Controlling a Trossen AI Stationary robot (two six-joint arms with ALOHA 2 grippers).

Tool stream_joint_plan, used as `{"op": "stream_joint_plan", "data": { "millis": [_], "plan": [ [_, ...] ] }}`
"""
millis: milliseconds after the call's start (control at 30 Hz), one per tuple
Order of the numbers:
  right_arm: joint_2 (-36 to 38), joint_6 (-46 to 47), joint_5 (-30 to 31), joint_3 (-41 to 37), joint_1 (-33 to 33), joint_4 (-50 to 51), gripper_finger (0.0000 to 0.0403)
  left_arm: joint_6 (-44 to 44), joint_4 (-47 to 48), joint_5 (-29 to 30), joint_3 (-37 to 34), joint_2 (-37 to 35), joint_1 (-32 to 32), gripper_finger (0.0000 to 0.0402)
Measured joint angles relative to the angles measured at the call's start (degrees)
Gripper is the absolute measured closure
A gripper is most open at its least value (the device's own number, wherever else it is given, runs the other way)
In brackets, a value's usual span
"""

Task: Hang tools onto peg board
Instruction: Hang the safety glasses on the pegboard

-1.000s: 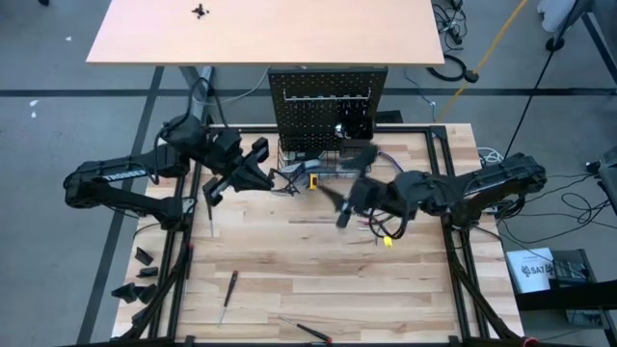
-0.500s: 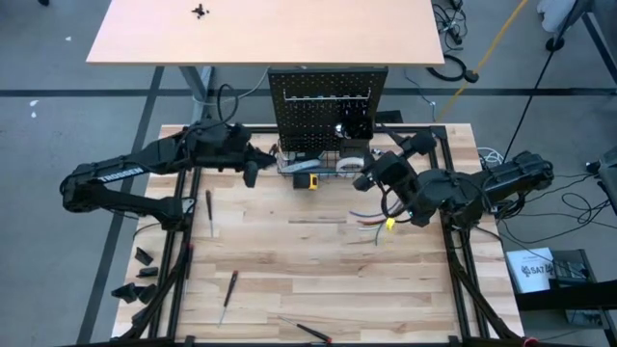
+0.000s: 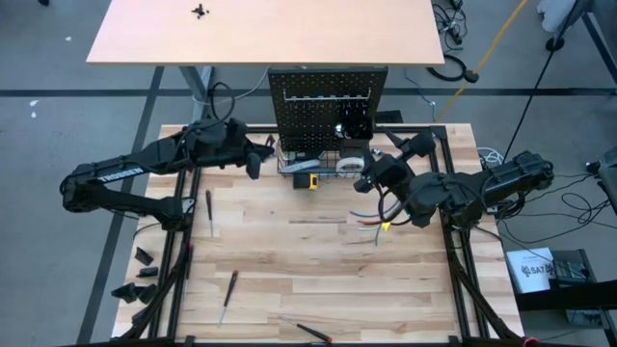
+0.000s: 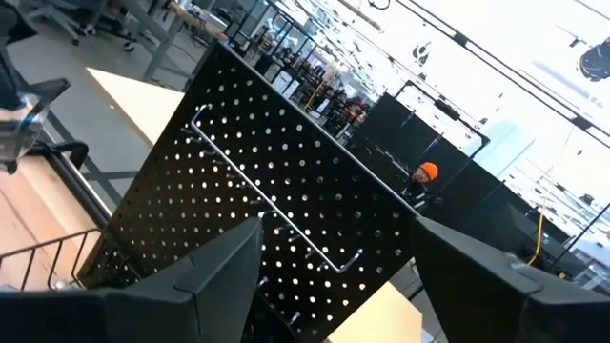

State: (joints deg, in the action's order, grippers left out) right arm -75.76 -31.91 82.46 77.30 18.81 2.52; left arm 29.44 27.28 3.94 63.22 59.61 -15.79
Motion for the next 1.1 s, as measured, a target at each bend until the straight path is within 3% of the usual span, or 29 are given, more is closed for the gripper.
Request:
{"op": "stream_joint_plan", "data": {
  "millis": [367, 733, 1100],
  "plan": [
    [-0.03, 1.91, -0.28, 0.00, -0.44, 0.64, 0.0140, 3.18, -2.94, 4.01, 0.00, 0.45, 0.00, 0.0392],
    [-0.03, 10.69, -0.31, -0.02, -0.74, 8.07, 0.0140, 3.05, -2.71, 3.56, 0.00, 1.57, 0.07, 0.0385],
    [-0.03, 11.98, -1.87, -0.02, -0.79, 9.42, 0.0140, 3.47, -3.63, 3.68, 0.00, 1.55, 0.07, 0.0382]
  ]
}}
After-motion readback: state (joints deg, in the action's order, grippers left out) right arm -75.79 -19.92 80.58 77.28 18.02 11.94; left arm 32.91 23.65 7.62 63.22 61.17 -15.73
